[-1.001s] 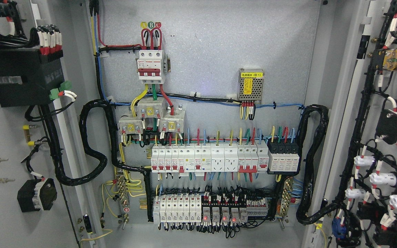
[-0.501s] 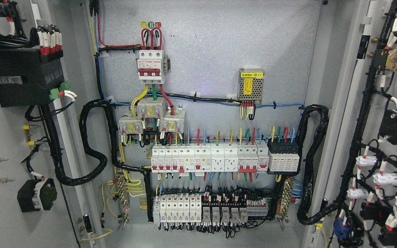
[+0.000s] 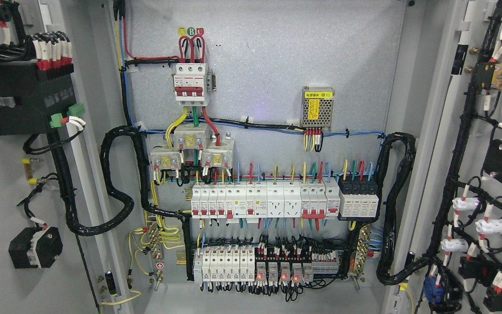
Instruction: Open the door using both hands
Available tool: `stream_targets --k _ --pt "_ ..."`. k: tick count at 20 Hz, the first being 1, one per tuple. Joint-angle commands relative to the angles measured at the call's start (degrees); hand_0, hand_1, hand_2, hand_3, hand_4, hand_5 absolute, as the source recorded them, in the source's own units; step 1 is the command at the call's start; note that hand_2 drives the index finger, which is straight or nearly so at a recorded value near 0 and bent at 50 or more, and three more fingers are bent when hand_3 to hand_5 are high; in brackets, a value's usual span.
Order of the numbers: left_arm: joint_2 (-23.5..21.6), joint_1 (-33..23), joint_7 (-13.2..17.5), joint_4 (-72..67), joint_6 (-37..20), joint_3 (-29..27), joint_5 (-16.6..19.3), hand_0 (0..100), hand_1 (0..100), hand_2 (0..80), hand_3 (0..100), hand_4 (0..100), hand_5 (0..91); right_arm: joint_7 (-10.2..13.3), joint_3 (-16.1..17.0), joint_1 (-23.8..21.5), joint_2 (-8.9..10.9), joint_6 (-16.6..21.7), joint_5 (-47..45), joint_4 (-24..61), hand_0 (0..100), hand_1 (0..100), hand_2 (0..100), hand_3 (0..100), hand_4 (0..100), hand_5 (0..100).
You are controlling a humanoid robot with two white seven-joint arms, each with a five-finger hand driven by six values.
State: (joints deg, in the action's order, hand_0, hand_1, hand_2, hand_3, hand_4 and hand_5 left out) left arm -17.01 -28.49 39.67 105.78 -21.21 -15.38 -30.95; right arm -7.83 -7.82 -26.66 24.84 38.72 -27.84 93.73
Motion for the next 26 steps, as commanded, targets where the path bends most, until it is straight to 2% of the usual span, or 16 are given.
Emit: stream_targets --k 1,3,5,7,9,13,14,17,22,26 --pt "0.0 0.0 0.2 -3.7 1.6 -7.8 -2.1 29 0 2.7 3 3 0.0 -0.3 1.2 -0.5 1.26 0.0 -3.8 0.0 22 0 0 0 0 0" --pt "-0.7 0.2 0.4 -4.8 2.8 -9.6 -3.8 29 0 2.7 3 3 0.0 -0.3 1.9 -0.6 2.76 0.0 -4.1 0.0 22 0 0 0 0 0" --pt "-1.7 0.5 1.1 -5.5 3.5 -10.2 -4.5 29 0 2.7 3 3 0.0 -0.9 2.9 -0.6 2.94 0.0 -4.2 -0.2 22 0 0 0 0 0" --pt "-2.0 0.7 3.1 -6.0 3.9 -10.9 -5.3 29 0 2.7 3 3 0.0 -2.2 3.5 -0.6 3.02 -0.1 -4.3 -0.2 22 0 0 0 0 0" --pt "-2.7 1.5 5.1 -7.2 4.3 -11.2 -5.8 29 0 2.7 3 3 0.0 -2.2 3.6 -0.6 3.29 -0.2 -5.8 -0.2 22 0 0 0 0 0" --pt "-4.7 3.3 5.3 -10.0 6.3 -13.4 -7.8 29 0 2.7 3 3 0.0 -2.4 4.2 -0.6 4.61 -0.2 -6.6 -0.6 22 0 0 0 0 0" --pt "-5.5 3.9 5.3 -10.8 6.7 -13.7 -7.8 29 0 2.7 3 3 0.0 -2.4 4.5 -0.6 4.61 -0.2 -6.6 -0.6 22 0 0 0 0 0" --pt "-6.9 4.9 5.3 -12.3 8.1 -13.8 -7.9 29 0 2.7 3 3 0.0 -4.8 4.8 -0.6 4.61 -0.3 -6.7 -1.2 22 0 0 0 0 0" --pt "-8.6 8.1 5.5 -14.4 12.2 -16.6 -8.1 29 0 2.7 3 3 0.0 -5.0 5.3 -0.3 4.61 -0.3 -6.7 -2.8 22 0 0 0 0 0" --pt "-12.2 8.3 8.4 -16.9 12.3 -17.1 -13.0 29 0 2.7 3 3 0.0 -5.5 5.3 -0.2 4.61 -0.3 -6.8 -4.2 22 0 0 0 0 0"
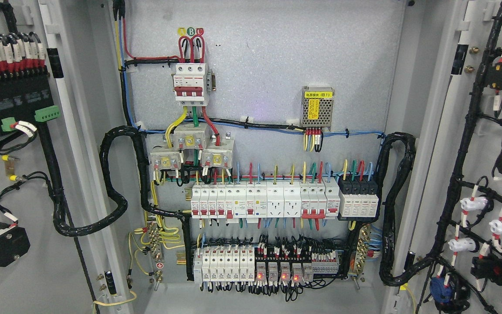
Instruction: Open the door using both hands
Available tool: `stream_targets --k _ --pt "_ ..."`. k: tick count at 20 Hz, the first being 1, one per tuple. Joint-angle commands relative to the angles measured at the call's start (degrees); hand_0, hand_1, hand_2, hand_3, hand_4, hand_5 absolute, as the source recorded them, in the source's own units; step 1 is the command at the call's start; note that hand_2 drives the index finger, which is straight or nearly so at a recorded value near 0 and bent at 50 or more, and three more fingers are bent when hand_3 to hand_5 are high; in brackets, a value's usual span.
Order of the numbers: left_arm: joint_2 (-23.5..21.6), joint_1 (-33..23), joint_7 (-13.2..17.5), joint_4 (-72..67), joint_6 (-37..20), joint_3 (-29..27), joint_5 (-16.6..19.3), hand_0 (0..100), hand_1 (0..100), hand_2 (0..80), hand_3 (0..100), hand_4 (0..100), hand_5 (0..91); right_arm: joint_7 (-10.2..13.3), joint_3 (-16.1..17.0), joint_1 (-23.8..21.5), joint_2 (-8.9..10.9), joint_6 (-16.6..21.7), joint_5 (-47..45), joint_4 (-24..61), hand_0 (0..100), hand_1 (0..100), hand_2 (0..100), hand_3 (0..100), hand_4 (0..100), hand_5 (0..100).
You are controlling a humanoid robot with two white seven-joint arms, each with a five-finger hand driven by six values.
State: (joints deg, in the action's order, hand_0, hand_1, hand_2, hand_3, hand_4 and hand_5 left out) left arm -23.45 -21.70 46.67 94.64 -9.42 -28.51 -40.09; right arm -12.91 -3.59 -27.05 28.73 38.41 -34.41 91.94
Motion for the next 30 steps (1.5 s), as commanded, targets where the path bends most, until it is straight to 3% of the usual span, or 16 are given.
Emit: stream_targets --k 1,6,16,30 --pt "-6.9 1.9 1.5 -7.1 0.5 -3.9 -5.0 29 0 2.7 3 3 0.0 -0.5 1.0 0.2 0.63 0.0 -1.0 -2.6 22 0 0 0 0 0" --pt "-9.6 4.7 2.4 -12.5 0.5 -3.9 -5.5 29 0 2.7 3 3 0.0 -0.6 1.0 0.2 0.63 0.0 -2.2 -3.3 22 0 0 0 0 0" --pt "-10.7 10.9 2.9 -19.8 3.5 -3.0 -5.4 29 0 2.7 3 4 0.0 -0.6 2.0 0.5 0.63 0.2 -2.2 -4.2 22 0 0 0 0 0" --pt "-12.2 12.6 2.9 -21.2 3.6 -3.0 -5.4 29 0 2.7 3 3 0.0 -0.7 1.4 1.1 0.81 0.2 -2.0 -3.7 22 0 0 0 0 0"
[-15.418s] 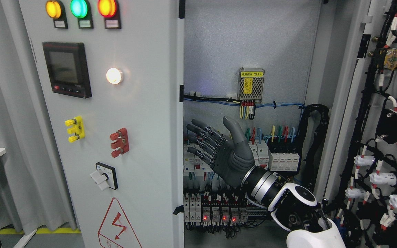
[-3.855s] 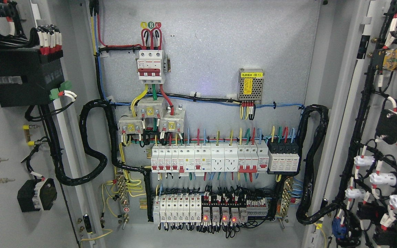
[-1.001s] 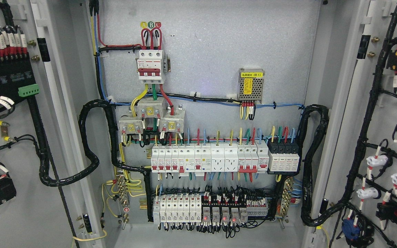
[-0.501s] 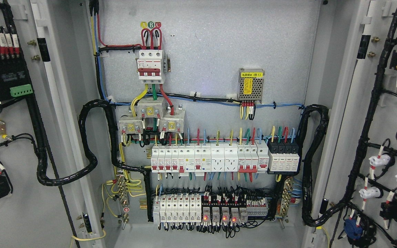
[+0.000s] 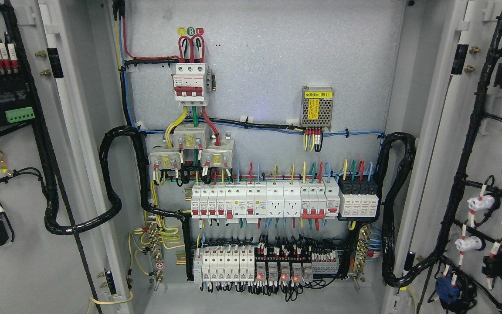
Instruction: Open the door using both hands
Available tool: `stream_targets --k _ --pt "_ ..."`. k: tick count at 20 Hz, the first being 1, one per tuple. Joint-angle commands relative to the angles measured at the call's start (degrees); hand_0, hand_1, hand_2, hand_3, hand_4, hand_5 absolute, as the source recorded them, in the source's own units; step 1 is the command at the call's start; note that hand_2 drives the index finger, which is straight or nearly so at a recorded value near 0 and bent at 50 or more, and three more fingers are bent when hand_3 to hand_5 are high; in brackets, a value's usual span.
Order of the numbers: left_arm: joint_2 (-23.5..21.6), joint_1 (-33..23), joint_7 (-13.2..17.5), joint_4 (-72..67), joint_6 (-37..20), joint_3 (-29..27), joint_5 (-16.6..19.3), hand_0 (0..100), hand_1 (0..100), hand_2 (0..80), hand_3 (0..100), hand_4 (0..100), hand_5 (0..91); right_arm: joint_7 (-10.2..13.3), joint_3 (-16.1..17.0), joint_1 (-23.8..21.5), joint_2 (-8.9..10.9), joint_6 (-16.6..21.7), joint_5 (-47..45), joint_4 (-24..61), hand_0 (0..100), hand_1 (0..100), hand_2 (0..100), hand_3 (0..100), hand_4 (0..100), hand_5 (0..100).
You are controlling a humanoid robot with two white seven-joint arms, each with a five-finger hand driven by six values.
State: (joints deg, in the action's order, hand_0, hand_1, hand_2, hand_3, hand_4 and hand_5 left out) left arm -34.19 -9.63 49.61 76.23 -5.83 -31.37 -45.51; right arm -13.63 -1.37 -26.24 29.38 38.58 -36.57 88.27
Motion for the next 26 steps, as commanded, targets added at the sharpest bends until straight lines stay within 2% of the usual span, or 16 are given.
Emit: stream_targets --k 1,7,12,17,22,26 --pt "-1.5 0.5 0.0 -2.8 -0.1 -0.1 0.0 29 0 2.6 3 3 0.0 0.0 -0.9 0.6 0.15 0.0 0.2 0.0 22 0 0 0 0 0" --pt "-1.5 0.5 0.0 -2.2 -0.1 -0.1 0.1 29 0 2.7 3 3 0.0 0.0 -2.5 1.1 0.07 0.0 0.8 0.8 22 0 0 0 0 0" --pt "-1.2 0.5 0.0 -0.8 0.0 0.0 0.2 29 0 2.7 3 3 0.0 0.0 -5.6 1.1 0.07 0.0 1.3 2.4 22 0 0 0 0 0" --pt "-0.6 0.0 -0.1 4.5 0.5 1.0 0.2 29 0 2.7 3 3 0.0 0.3 -6.7 1.8 -0.90 0.0 4.8 3.5 22 0 0 0 0 0" --pt "2.9 -0.6 -0.2 11.6 2.9 1.4 0.6 29 0 2.7 3 3 0.0 0.4 -7.0 2.6 -4.23 -0.1 7.9 4.7 22 0 0 0 0 0" --pt "5.0 -2.0 -2.0 17.6 3.0 6.6 1.0 29 0 2.7 3 3 0.0 0.4 -7.1 2.6 -8.01 -0.6 11.5 6.0 22 0 0 0 0 0"
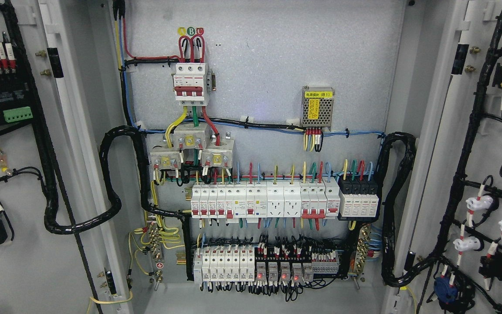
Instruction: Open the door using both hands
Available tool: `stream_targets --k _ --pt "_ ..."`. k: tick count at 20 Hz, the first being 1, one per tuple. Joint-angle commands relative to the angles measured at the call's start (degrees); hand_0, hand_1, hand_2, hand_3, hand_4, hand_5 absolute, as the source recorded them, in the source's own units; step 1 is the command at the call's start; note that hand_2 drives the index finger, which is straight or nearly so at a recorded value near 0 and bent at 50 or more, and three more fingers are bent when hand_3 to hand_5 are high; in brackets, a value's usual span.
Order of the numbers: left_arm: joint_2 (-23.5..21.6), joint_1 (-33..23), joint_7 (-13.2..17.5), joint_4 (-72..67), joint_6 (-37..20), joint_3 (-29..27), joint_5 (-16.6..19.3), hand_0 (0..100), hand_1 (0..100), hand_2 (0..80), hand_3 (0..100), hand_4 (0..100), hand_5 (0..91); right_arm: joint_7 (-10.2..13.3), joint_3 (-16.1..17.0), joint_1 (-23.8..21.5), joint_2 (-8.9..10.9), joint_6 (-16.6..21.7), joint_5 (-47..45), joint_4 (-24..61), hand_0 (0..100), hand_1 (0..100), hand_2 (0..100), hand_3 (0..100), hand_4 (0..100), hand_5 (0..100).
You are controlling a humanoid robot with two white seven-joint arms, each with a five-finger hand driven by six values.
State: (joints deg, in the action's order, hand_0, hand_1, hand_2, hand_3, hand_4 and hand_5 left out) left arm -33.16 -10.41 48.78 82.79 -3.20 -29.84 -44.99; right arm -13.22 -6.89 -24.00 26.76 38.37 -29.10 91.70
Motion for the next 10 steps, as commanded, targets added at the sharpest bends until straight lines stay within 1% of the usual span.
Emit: stream_targets --k 1,3,4,7,10 --pt "5.5 -1.5 -2.4 12.4 0.3 6.3 1.8 29 0 2.7 3 3 0.0 0.0 -1.6 0.4 -7.14 -1.4 5.4 2.6 22 0 0 0 0 0" --pt "10.4 -2.0 -6.6 15.2 0.3 8.2 7.1 29 0 2.7 3 3 0.0 0.0 -1.5 0.4 -9.87 -3.4 6.8 2.8 22 0 0 0 0 0" --pt "12.3 -2.2 -8.1 15.9 0.3 9.4 9.4 29 0 2.7 3 3 0.0 0.1 -1.5 0.4 -11.10 -4.0 7.0 3.4 22 0 0 0 0 0" --pt "18.6 -2.8 -12.5 17.6 0.0 15.5 16.1 29 0 2.7 3 3 0.0 0.2 -1.4 0.4 -13.22 -6.1 8.0 5.3 22 0 0 0 0 0" --pt "27.7 -2.8 -19.7 17.7 -0.1 19.6 25.4 29 0 2.7 3 3 0.0 0.2 -1.1 0.4 -15.59 -7.6 9.5 6.1 22 0 0 0 0 0"
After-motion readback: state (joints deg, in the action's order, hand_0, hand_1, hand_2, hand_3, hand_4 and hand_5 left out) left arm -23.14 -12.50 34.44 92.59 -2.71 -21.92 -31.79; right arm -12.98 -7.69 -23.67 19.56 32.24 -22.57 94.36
